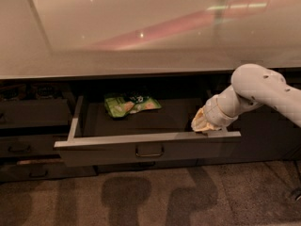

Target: Open top drawer

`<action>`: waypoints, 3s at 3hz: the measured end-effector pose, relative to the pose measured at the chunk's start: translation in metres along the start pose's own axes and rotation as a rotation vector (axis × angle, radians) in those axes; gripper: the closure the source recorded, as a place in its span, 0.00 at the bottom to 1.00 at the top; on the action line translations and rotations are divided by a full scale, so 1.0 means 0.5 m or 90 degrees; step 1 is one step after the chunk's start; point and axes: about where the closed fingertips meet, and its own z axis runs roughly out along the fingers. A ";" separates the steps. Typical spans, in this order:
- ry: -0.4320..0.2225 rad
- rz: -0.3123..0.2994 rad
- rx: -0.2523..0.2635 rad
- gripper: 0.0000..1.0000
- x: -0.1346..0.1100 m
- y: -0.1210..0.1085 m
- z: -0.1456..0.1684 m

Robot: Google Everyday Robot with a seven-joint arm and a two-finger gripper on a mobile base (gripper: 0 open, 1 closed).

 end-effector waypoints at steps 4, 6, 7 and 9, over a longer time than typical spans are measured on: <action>0.003 -0.037 -0.024 1.00 -0.020 0.125 0.047; 0.012 -0.050 -0.018 0.81 -0.024 0.158 0.046; 0.012 -0.050 -0.018 0.58 -0.024 0.158 0.046; 0.012 -0.050 -0.018 0.11 -0.025 0.158 0.046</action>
Offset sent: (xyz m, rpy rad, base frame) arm -0.0287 0.0073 -0.0230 -0.0153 0.0092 0.0433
